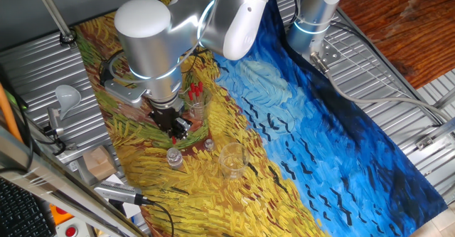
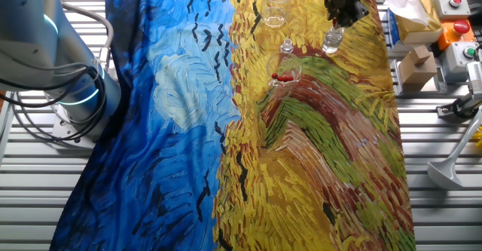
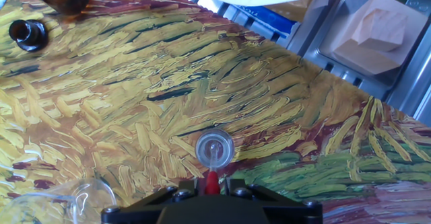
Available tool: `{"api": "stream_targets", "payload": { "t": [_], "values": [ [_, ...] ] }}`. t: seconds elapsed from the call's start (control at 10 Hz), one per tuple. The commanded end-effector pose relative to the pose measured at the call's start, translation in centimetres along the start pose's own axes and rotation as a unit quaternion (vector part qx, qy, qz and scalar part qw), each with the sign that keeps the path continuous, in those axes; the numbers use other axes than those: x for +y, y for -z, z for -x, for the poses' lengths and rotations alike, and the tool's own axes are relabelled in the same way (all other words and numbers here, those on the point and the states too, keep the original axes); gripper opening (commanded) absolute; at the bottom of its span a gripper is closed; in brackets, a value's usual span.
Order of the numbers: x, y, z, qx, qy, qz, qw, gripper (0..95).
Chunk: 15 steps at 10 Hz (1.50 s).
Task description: Transfer liquid using a dropper
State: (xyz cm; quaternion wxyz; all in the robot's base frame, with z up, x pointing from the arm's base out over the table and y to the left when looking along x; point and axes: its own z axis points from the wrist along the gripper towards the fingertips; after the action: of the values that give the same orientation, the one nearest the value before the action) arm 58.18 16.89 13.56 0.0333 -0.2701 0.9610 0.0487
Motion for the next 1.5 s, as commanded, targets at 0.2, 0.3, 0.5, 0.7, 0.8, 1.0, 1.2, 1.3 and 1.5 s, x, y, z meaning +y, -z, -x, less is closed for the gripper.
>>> {"api": "stream_targets", "payload": {
  "t": [0.2, 0.3, 0.5, 0.7, 0.8, 1.0, 1.2, 1.3, 1.5],
  "values": [
    [-0.01, -0.06, 0.03, 0.000, 0.001, 0.000, 1.0000, 19.0],
    [-0.01, -0.09, 0.03, 0.000, 0.002, 0.000, 1.0000, 19.0],
    [0.00, -0.18, 0.02, 0.000, 0.001, 0.000, 1.0000, 19.0],
    [0.01, -0.21, 0.02, -0.001, 0.001, 0.000, 1.0000, 19.0],
    [0.01, -0.21, 0.02, 0.000, 0.001, -0.001, 1.0000, 0.0],
    [0.01, -0.21, 0.02, 0.000, 0.000, 0.000, 1.0000, 0.0],
    [0.01, -0.21, 0.02, 0.000, -0.001, 0.000, 1.0000, 0.0],
    [0.01, -0.21, 0.02, 0.000, -0.001, 0.000, 1.0000, 0.0],
    [0.01, -0.21, 0.03, -0.001, 0.000, 0.002, 1.0000, 0.0]
  ]
}}
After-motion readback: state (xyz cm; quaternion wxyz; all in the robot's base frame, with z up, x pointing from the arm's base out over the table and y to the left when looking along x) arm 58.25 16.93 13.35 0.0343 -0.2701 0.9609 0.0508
